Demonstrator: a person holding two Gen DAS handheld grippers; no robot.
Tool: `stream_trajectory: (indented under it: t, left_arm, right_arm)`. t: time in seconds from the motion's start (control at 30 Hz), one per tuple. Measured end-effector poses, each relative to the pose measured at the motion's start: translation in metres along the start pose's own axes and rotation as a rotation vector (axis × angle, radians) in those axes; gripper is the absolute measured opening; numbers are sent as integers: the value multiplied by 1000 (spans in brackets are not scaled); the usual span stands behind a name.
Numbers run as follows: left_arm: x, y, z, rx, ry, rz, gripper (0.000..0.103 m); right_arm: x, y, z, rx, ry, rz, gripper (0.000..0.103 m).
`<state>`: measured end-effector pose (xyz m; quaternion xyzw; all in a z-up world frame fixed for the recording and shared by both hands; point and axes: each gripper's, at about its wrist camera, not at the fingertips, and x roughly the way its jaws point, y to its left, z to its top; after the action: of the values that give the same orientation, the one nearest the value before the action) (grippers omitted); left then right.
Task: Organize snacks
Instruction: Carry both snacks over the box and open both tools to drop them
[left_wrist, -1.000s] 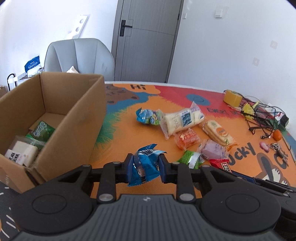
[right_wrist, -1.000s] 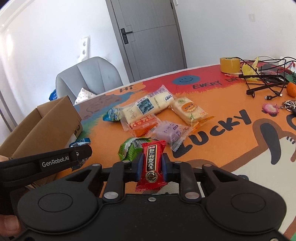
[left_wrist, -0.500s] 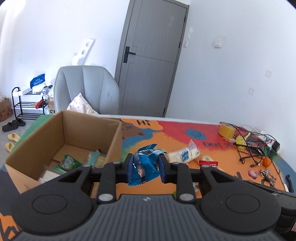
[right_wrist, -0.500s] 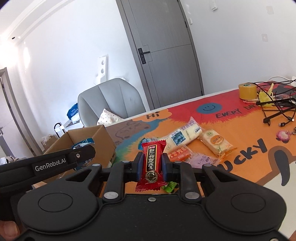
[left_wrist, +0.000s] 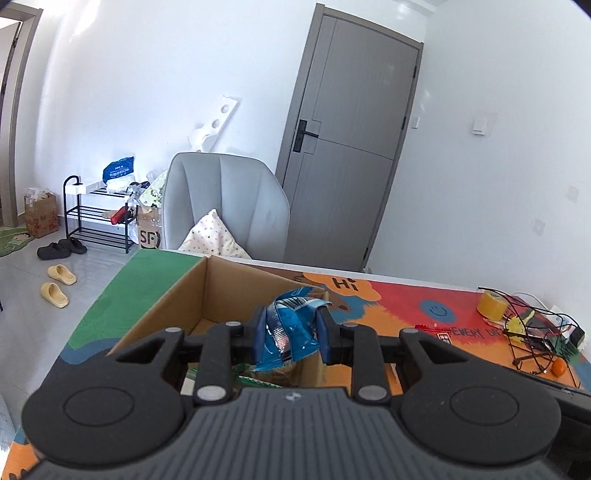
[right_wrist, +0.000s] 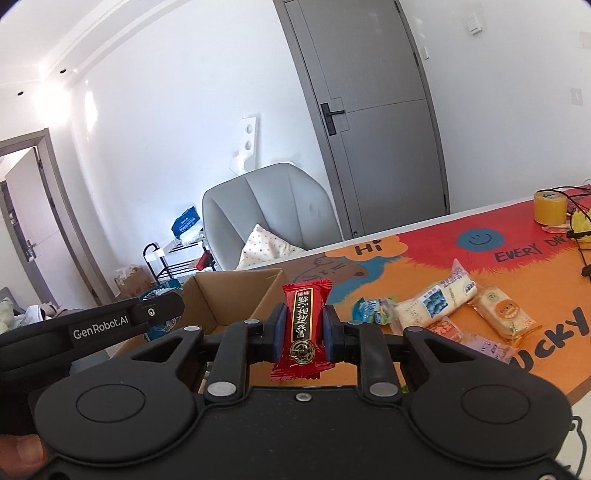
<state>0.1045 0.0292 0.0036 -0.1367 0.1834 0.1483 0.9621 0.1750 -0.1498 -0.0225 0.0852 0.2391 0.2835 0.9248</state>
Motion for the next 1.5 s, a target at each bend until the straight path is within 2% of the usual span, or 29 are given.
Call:
stream_trajectory:
  t: [0.4,0.87,0.97,1.1,1.2,1.5]
  left_arm:
    - [17,51,6,-81,25,72,27]
    - [13,78,5,-133,30,101,35]
    - [12,78,5,-136,33,104,41]
    - [8,74,6,-129,28,116,63]
    - [8,71,5,-130,25,112,72]
    - [6,45,0,-85,42,79,82]
  right_arm:
    - [29,45,3,-57,29,58,22]
    - [53,65,0,-55,82,121,24]
    - [50,66,2,-62,68,122,27]
    - [44,56,4,-33,69,98,29]
    - [38,47,4,-17,68,76,29]
    - [19,17,-2,18,69,12,38]
